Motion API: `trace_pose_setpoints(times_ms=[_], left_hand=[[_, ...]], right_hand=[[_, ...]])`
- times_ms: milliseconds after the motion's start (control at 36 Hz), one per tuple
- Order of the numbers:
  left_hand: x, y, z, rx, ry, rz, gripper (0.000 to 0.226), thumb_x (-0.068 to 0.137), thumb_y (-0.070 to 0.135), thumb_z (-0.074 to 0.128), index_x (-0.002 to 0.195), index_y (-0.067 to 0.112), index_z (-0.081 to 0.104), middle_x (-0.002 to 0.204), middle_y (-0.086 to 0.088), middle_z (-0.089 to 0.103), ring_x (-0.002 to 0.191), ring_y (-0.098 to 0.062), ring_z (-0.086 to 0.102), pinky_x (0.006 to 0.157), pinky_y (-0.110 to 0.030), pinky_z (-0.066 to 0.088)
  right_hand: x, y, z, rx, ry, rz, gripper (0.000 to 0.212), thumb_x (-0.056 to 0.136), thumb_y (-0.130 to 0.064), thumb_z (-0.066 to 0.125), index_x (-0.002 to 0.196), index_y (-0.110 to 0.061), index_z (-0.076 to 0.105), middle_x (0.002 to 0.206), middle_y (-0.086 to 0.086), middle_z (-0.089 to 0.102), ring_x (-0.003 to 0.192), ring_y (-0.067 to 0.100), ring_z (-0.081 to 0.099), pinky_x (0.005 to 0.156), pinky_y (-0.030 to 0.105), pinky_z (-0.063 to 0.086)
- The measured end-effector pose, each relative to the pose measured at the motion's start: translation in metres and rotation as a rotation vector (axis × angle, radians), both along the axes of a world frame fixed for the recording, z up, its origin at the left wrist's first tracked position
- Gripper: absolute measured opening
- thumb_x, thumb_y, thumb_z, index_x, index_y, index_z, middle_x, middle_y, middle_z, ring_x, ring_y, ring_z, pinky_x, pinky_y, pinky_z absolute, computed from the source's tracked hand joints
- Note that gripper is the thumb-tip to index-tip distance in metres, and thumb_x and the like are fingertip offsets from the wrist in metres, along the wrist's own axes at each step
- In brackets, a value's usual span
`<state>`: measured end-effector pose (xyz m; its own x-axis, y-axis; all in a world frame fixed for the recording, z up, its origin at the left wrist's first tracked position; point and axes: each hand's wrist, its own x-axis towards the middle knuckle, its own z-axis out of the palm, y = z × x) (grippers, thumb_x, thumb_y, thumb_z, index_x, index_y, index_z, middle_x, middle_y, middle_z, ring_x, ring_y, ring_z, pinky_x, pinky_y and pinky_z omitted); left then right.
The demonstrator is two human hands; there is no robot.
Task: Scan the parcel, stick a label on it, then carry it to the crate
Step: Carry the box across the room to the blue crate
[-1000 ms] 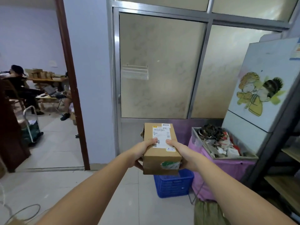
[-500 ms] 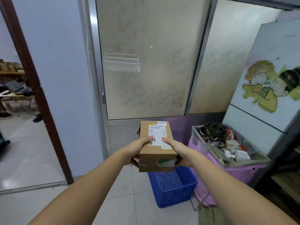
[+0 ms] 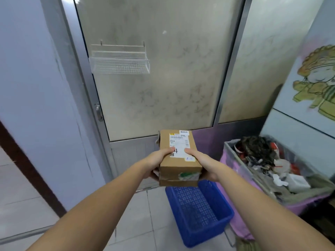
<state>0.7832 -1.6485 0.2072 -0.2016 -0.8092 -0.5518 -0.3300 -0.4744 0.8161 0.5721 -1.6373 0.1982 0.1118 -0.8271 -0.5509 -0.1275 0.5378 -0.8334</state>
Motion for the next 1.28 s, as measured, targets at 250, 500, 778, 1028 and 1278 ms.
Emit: trace_pose_setpoints(times_ms=[250, 500, 778, 1028, 1278], left_hand=[[0.012, -0.131, -0.015, 0.016, -0.020, -0.018, 0.070, 0.077, 0.080, 0.062, 0.123, 0.028, 0.068, 0.113, -0.011, 0.076, 0.101, -0.031, 0.072, 0.090, -0.051, 0.061], [0.009, -0.283, -0.045, 0.031, -0.061, -0.151, 0.057, 0.085, 0.074, 0.059, 0.117, 0.028, 0.072, 0.086, -0.001, 0.075, 0.073, -0.022, 0.066, 0.067, -0.031, 0.046], [-0.045, -0.416, -0.096, 0.103, -0.066, -0.350, 0.074, 0.064, 0.078, 0.070, 0.129, 0.045, 0.065, 0.114, 0.001, 0.080, 0.098, -0.026, 0.076, 0.072, -0.041, 0.062], [-0.147, -0.501, -0.155, 0.160, -0.115, -0.540, 0.067, 0.078, 0.072, 0.069, 0.136, 0.040, 0.057, 0.114, -0.001, 0.079, 0.105, -0.029, 0.075, 0.096, -0.056, 0.059], [-0.215, -0.569, -0.254, 0.244, -0.046, -0.661, 0.060, 0.086, 0.064, 0.070, 0.140, 0.047, 0.051, 0.118, 0.008, 0.079, 0.112, -0.022, 0.074, 0.104, -0.055, 0.054]], right_hand=[[0.010, -0.127, -0.017, 0.039, -0.020, -0.009, 0.057, 0.081, -0.067, 0.069, 0.121, -0.026, 0.067, 0.114, 0.011, 0.079, 0.112, 0.035, 0.070, 0.104, 0.057, 0.052], [0.006, -0.252, -0.058, 0.080, -0.116, -0.124, 0.062, 0.078, -0.066, 0.074, 0.125, -0.026, 0.068, 0.116, 0.012, 0.079, 0.115, 0.036, 0.070, 0.106, 0.059, 0.050], [-0.026, -0.330, -0.109, 0.118, -0.146, -0.406, 0.058, 0.083, -0.065, 0.070, 0.125, -0.025, 0.068, 0.112, 0.005, 0.081, 0.111, 0.029, 0.073, 0.106, 0.051, 0.053], [-0.102, -0.376, -0.177, 0.150, -0.252, -0.631, 0.058, 0.081, -0.059, 0.076, 0.127, -0.025, 0.066, 0.114, 0.007, 0.080, 0.112, 0.031, 0.073, 0.106, 0.054, 0.051], [-0.158, -0.425, -0.266, 0.116, -0.281, -0.748, 0.051, 0.089, -0.047, 0.073, 0.137, -0.036, 0.058, 0.121, -0.001, 0.078, 0.116, 0.025, 0.072, 0.106, 0.054, 0.052]])
